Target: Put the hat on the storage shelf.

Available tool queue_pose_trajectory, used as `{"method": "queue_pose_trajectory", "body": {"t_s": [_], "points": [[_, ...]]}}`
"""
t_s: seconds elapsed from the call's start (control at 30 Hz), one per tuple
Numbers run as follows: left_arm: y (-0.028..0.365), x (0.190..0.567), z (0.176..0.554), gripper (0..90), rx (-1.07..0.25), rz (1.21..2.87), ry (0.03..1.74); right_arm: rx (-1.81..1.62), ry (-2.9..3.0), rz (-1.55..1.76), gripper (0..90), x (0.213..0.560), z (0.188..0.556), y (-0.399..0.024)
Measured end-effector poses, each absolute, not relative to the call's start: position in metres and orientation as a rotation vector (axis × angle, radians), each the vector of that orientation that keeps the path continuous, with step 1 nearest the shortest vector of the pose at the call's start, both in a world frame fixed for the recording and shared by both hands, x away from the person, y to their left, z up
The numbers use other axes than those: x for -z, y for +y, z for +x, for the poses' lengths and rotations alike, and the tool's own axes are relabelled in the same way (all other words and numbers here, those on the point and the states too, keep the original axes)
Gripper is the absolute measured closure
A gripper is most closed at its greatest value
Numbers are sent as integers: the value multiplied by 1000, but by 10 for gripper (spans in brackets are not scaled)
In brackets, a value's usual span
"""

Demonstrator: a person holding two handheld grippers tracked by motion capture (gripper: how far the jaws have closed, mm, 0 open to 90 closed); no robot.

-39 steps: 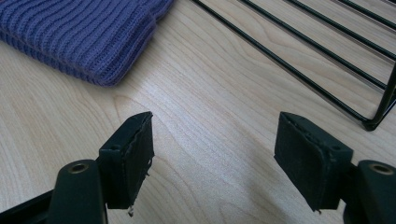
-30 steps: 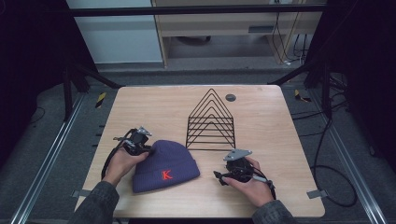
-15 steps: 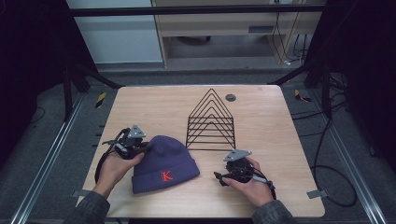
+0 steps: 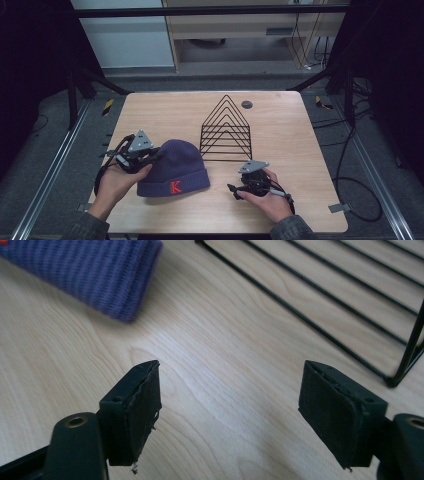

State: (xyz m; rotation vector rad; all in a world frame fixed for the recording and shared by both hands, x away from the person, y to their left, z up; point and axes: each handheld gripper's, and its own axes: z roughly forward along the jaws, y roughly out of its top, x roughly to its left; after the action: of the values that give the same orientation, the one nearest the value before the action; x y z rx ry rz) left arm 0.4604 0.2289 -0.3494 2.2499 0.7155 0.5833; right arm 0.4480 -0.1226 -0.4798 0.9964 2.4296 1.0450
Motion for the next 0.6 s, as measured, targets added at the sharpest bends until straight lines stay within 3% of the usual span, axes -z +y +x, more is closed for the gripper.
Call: {"method": "queue_pose_trajectory", "body": {"t_s": [0.33,0.6], "points": [[237,283,452,799,-684,2203,629,-1122,2433,862,321,444,442,-93],[247,245,452,799,-688,2131,592,-1170,2426,759,337,408,448,-66]]}}
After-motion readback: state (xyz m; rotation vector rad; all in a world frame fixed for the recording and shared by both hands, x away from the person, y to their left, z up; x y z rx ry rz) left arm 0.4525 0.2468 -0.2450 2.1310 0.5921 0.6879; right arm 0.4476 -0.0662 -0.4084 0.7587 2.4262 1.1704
